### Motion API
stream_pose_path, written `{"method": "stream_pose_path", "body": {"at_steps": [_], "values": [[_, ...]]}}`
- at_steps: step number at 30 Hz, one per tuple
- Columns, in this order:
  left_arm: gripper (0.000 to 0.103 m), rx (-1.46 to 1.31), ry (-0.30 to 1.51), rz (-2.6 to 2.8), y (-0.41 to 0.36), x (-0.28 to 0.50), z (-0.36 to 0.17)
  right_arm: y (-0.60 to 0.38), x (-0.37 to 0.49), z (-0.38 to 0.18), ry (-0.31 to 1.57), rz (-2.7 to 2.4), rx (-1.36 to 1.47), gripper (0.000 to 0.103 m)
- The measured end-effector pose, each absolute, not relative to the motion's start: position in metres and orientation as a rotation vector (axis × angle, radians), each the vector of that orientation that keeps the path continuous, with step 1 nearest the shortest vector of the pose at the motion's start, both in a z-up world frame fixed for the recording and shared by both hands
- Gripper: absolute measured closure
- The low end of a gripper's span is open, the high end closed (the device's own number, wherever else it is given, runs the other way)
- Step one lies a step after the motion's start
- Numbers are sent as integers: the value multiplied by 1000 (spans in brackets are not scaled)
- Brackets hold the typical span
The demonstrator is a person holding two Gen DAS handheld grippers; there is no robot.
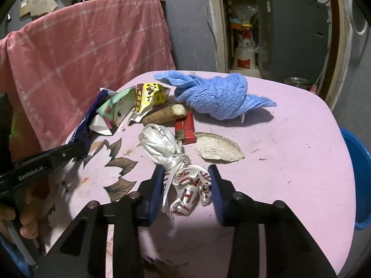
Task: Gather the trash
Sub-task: 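Grasp the blue snack wrapper with the left tool while the right tool grasps the white ribbon, then lift the blue wrapper with the left tool while the right tool lifts the ribbon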
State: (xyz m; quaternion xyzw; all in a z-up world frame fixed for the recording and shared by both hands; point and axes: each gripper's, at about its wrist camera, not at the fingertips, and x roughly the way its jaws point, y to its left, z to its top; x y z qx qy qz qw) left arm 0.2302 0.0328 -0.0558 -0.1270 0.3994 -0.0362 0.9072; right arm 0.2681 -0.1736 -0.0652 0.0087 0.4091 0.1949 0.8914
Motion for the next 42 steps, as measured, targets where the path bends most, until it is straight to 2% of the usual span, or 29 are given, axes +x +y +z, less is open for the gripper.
{"method": "stream_pose_path", "body": {"at_steps": [8, 23, 34, 42], "values": [[89, -285, 800, -86, 25, 199, -47, -180, 249, -57, 807, 443, 47, 80], [89, -202, 551, -195, -43, 148, -2, -228, 187, -19, 531, 388, 163, 81], [89, -214, 383, -396, -134, 185, 38, -311, 163, 34, 248, 127, 172, 81], [89, -168, 375, -527, -214, 221, 44, -368, 169, 39, 153, -38, 138, 80]]}}
